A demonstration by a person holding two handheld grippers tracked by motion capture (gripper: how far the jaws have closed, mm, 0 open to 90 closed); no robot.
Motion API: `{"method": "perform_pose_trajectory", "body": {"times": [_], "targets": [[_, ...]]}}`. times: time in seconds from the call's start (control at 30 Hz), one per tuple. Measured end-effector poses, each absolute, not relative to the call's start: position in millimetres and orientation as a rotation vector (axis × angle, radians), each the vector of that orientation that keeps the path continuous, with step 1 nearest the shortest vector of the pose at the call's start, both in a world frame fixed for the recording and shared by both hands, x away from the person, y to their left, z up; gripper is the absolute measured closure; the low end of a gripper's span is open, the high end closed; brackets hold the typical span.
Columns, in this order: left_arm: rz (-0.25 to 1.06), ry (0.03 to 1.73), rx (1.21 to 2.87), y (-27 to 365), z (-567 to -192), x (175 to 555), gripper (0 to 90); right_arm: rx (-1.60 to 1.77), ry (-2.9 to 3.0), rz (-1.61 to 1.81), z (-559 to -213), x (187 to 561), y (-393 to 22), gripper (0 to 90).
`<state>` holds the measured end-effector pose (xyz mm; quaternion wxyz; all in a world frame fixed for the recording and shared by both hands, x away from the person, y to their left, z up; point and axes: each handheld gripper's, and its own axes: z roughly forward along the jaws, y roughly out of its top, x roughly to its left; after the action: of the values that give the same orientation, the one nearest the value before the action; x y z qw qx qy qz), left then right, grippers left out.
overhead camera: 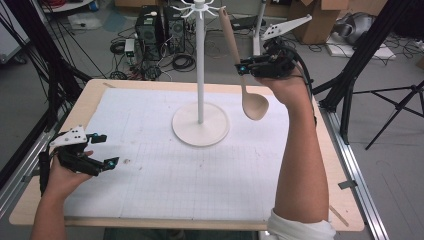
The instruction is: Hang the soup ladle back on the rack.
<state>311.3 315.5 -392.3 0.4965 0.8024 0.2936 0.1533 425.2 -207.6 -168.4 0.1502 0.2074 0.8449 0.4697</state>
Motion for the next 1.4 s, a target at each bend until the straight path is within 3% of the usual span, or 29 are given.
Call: {"method": "perform_pose_trajectory", "body": {"times": [1.4], "targets": [[0.373,0.719,1.936,321,-392,310,1.7,0.636,2.497,1.311,-177,453,-181,77.3]]}}
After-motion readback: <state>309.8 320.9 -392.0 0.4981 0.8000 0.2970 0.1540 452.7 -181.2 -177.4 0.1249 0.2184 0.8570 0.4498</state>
